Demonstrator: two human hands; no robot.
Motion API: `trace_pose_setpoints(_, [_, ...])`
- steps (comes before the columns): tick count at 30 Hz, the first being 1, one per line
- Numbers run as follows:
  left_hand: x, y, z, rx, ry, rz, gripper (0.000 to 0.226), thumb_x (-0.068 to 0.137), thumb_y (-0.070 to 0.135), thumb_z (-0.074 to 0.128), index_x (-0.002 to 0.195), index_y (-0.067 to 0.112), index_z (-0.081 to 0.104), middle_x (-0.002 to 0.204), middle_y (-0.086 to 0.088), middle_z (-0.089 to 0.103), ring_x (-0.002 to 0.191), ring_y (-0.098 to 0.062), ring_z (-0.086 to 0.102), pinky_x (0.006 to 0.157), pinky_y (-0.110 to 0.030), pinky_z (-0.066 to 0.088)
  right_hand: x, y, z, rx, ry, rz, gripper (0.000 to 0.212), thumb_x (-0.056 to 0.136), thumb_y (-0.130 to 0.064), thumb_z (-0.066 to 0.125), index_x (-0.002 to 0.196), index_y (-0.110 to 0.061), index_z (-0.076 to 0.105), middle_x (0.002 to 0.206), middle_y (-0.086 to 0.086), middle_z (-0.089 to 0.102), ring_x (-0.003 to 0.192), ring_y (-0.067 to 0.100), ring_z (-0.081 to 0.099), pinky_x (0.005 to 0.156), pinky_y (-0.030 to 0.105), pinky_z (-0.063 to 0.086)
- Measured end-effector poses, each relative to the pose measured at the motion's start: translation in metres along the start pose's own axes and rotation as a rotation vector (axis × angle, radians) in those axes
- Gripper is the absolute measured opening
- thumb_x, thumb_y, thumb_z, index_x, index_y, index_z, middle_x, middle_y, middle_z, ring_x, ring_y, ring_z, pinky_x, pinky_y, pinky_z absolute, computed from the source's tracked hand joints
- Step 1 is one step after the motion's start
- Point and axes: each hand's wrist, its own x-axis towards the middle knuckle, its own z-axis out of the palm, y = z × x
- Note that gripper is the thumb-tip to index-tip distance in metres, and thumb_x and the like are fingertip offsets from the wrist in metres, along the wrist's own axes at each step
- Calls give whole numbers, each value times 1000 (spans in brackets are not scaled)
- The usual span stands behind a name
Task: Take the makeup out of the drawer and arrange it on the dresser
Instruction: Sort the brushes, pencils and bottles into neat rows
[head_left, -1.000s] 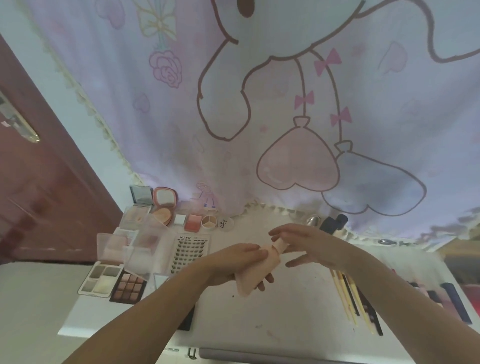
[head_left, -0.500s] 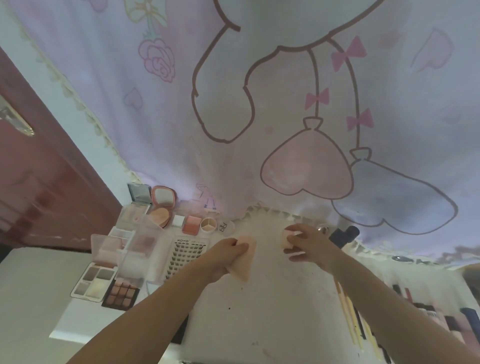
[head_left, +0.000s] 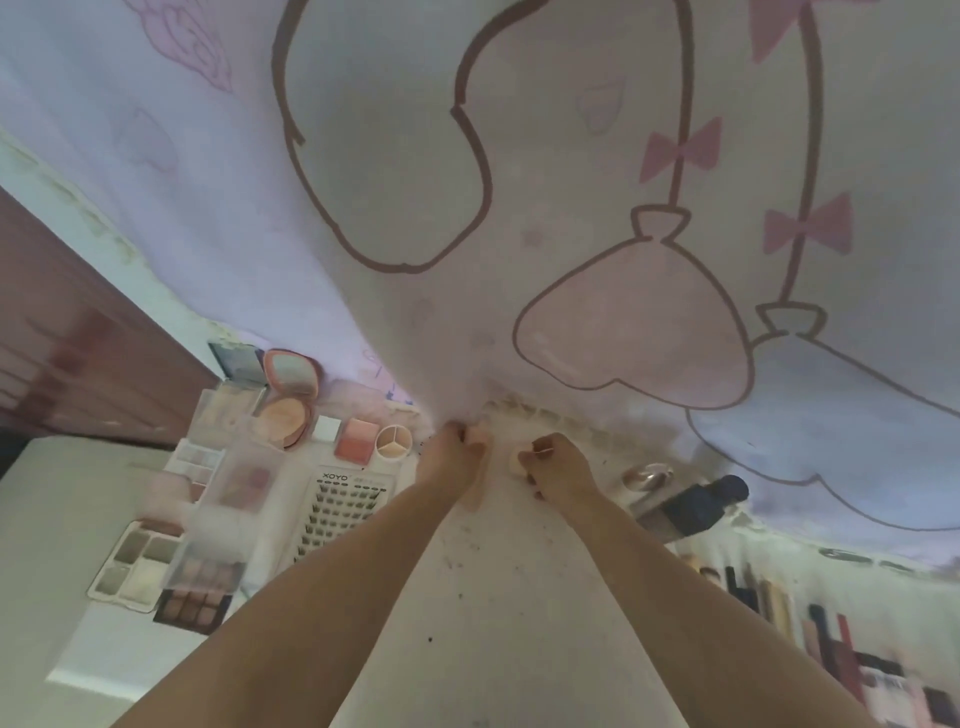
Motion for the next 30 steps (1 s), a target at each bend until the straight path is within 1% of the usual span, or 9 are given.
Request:
trace_pose_setpoints(6, [4, -5, 5, 38, 55, 41, 27, 86, 22, 58, 109, 8, 63, 110, -13, 64, 104, -33, 58, 87, -36, 47, 11, 0, 10, -36, 10, -56, 15, 90, -15, 55, 105, -11, 56, 103, 15, 63, 68, 25, 60, 61, 37, 57])
trace_pose_setpoints(10, [0, -4, 3, 94, 66, 32, 35, 86, 18, 57, 119, 6, 58, 125, -14, 49, 114, -34, 49, 96, -41, 43, 2, -3, 3, -52, -36, -80, 27, 91, -15, 55, 117, -9, 53, 104, 14, 61, 74, 22, 60, 56, 27, 54])
trace_pose_setpoints(12, [-5, -4, 3, 86, 79, 40, 36, 87, 16, 54, 121, 5, 55, 127, -15, 45, 115, -34, 47, 97, -40, 42, -8, -11, -10, -75, -45, -131, 29, 90, -12, 56, 118, -9, 53, 103, 13, 57, 77, 24, 59, 64, 34, 56])
trace_pose_setpoints(14, [-17, -1, 5, 54, 124, 92, 32, 88, 15, 54, 118, 8, 54, 122, -12, 46, 111, -32, 48, 91, -40, 43, -21, -24, -32, -198, -39, -276, 26, 90, -11, 55, 115, -9, 56, 101, 9, 57, 87, 26, 59, 79, 39, 54])
trace_pose_setpoints(17, [-42, 10, 20, 67, 156, 272, 22, 87, 18, 53, 108, 17, 55, 109, -2, 52, 101, -22, 49, 81, -35, 43, -42, -44, -79, -526, -16, -466, 20, 93, -18, 51, 110, -15, 60, 97, -1, 58, 86, 16, 54, 76, 27, 44])
trace_pose_setpoints(20, [-62, 33, 53, 156, -57, 447, 29, 90, 23, 51, 119, 23, 53, 114, 2, 54, 95, -10, 46, 80, -25, 40, -54, -53, -121, -957, -44, -446, 23, 92, -22, 49, 114, -19, 54, 110, 2, 56, 95, 20, 54, 77, 31, 43])
trace_pose_setpoints(23, [-68, 60, 87, 148, -314, 438, 47, 92, 23, 51, 137, 19, 39, 133, -5, 41, 122, -22, 42, 98, -35, 42, -58, -49, -137, -1283, -138, -350, 29, 90, -25, 54, 119, -19, 53, 116, 5, 56, 104, 24, 55, 80, 33, 42])
trace_pose_setpoints(28, [-61, 79, 112, 74, -298, 337, 42, 93, 33, 50, 132, 19, 45, 122, -10, 48, 113, -29, 47, 94, -41, 44, -45, -33, -135, -1293, -149, -418, 21, 92, -21, 53, 110, -18, 63, 105, 2, 63, 90, 20, 59, 71, 30, 46])
trace_pose_setpoints(30, [-59, 77, 110, 54, -259, 315, 38, 92, 36, 52, 126, 18, 48, 118, -8, 51, 110, -27, 49, 89, -38, 45, -41, -32, -133, -1236, -134, -450, 21, 93, -19, 51, 110, -19, 63, 106, 2, 62, 86, 19, 58, 69, 29, 43])
